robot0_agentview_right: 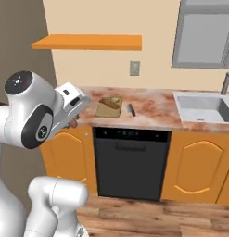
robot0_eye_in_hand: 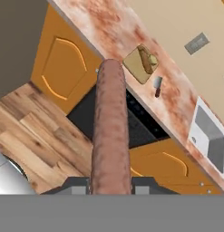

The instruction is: Retrieve the sausage and cheese from the fridge and place them on the cutting board on the counter.

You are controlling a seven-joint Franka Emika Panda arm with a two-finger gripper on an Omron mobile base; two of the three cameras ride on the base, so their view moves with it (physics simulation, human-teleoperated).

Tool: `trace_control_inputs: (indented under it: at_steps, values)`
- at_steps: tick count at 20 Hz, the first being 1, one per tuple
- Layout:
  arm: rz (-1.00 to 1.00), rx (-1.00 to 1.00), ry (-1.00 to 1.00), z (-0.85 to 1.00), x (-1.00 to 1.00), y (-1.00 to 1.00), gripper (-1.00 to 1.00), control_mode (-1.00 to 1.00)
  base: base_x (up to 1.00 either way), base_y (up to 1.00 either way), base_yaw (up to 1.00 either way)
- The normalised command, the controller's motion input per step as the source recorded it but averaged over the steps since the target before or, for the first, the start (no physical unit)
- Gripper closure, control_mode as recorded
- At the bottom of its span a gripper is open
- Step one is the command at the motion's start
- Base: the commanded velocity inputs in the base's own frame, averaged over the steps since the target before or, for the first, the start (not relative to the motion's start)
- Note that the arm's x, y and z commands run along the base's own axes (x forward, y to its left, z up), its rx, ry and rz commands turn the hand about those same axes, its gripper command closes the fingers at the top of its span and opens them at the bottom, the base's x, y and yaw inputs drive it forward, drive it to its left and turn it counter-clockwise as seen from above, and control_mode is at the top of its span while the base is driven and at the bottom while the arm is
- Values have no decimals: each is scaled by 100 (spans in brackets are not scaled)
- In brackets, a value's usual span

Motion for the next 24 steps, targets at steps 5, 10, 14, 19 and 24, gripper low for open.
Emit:
trace_control_inputs:
  at_steps: [5,10,14,19,24]
  values:
    - [0,0,0,0,0,0,100,100,58,-8,13]
    - [0,0,0,0,0,0,100,100,71,-15,0]
    - [0,0,0,0,0,0,100,100,88,0,0]
    - [0,0,0,0,0,0,100,100,78,-3,0]
    - [0,0,0,0,0,0,100,100,71,0,0]
